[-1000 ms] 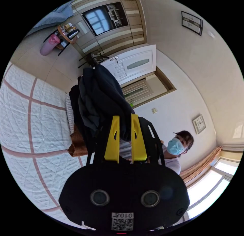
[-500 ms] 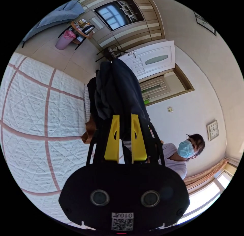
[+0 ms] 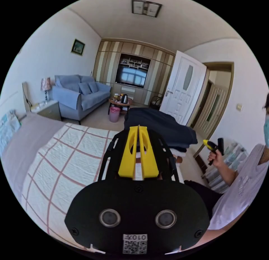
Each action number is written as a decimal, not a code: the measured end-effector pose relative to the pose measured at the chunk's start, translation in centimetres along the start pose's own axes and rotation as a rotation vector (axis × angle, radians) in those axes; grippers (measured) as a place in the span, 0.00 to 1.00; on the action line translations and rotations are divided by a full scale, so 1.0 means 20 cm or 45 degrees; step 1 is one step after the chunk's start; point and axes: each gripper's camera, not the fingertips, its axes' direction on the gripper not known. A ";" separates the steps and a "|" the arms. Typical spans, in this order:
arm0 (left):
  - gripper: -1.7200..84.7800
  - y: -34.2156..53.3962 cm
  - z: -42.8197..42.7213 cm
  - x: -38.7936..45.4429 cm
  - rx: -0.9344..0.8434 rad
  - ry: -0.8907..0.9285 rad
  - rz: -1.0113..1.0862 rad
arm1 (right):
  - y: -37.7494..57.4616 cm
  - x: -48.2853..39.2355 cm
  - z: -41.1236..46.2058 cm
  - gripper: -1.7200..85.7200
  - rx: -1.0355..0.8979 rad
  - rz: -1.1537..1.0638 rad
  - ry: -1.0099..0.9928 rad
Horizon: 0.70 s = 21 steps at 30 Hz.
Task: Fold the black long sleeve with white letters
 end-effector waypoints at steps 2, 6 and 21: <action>0.02 0.18 -0.30 0.50 -0.051 -0.321 0.116 | 0.03 -0.23 0.00 0.05 -0.047 -0.176 0.040; 0.02 0.60 -0.67 1.09 -0.076 -0.651 0.075 | 0.16 -0.79 0.10 0.05 -0.187 -0.533 0.051; 0.05 1.83 -2.33 2.35 0.174 -1.366 -0.480 | 0.91 -2.19 0.25 0.05 -0.293 -0.947 -0.523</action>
